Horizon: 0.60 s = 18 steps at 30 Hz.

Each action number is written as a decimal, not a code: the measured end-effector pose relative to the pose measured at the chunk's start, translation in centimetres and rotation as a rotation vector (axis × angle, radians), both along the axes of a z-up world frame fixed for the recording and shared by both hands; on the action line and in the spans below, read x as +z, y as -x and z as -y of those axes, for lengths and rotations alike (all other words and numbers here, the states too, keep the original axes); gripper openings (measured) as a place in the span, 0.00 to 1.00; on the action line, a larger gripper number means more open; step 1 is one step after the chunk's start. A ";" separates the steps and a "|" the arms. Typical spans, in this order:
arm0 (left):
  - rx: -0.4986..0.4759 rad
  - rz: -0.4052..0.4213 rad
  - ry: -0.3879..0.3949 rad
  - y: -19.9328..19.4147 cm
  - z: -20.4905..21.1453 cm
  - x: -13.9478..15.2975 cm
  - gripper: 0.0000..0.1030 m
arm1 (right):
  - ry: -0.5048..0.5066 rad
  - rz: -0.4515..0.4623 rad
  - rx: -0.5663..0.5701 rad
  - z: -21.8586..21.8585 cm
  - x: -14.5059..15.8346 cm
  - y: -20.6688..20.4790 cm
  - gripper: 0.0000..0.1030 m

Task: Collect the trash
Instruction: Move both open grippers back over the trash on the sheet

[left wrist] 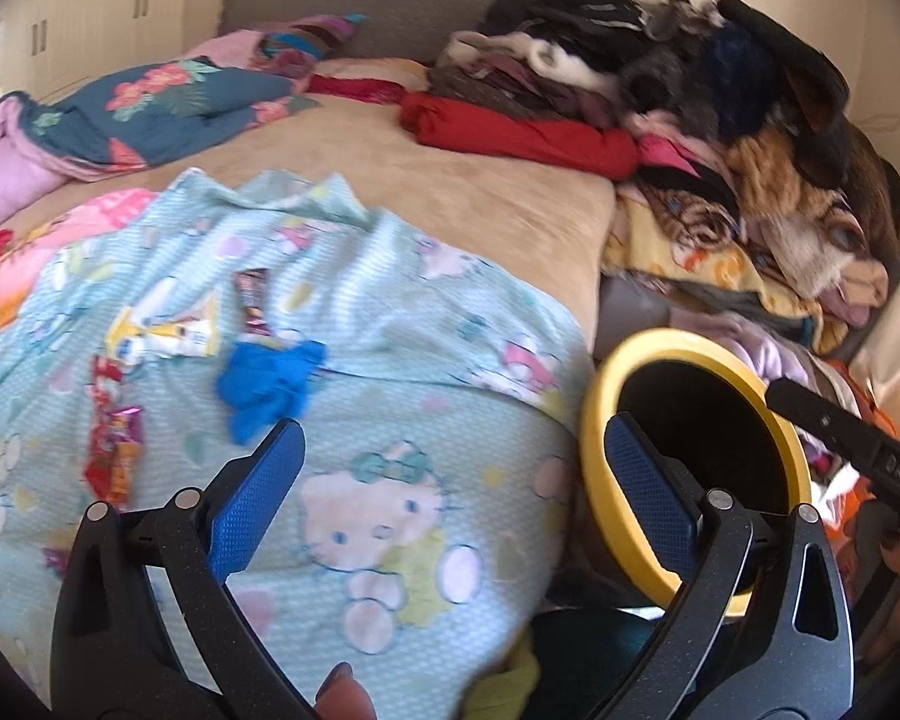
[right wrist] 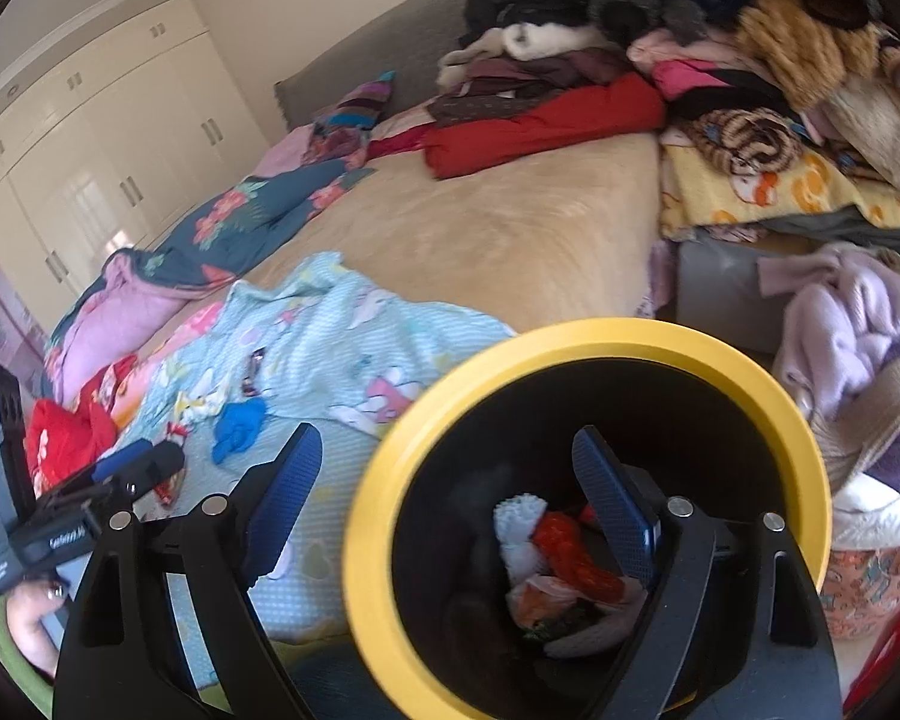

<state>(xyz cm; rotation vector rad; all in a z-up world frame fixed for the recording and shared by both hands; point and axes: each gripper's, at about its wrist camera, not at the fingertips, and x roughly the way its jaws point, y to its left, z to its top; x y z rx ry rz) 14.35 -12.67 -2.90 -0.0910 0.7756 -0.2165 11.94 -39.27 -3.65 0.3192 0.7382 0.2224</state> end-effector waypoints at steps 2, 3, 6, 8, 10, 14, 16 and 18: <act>0.027 0.011 0.007 -0.1 -1.2 0.4 0.89 | 0.004 0.005 0.020 -1.0 0.3 -0.2 0.81; 0.033 0.014 0.009 0.0 -1.5 0.4 0.89 | 0.007 0.010 0.032 -1.7 0.5 -0.4 0.81; 0.065 0.029 0.014 0.0 -3.1 0.8 0.89 | 0.015 0.023 0.063 -3.3 0.9 -0.7 0.82; 0.082 0.033 0.021 0.1 -4.1 0.9 0.89 | 0.019 0.030 0.082 -4.3 1.2 -0.9 0.82; 0.098 0.038 0.024 0.1 -5.1 1.0 0.89 | 0.026 0.039 0.105 -5.5 1.6 -1.2 0.82; 0.133 0.045 0.031 0.1 -6.8 1.1 0.89 | 0.035 0.052 0.147 -7.7 2.1 -1.8 0.84; 0.151 0.050 0.032 0.1 -7.8 1.1 0.89 | 0.038 0.058 0.169 -8.9 2.3 -2.0 0.84; 0.174 0.051 0.035 0.2 -8.7 1.1 0.89 | 0.044 0.060 0.192 -10.0 2.5 -2.2 0.85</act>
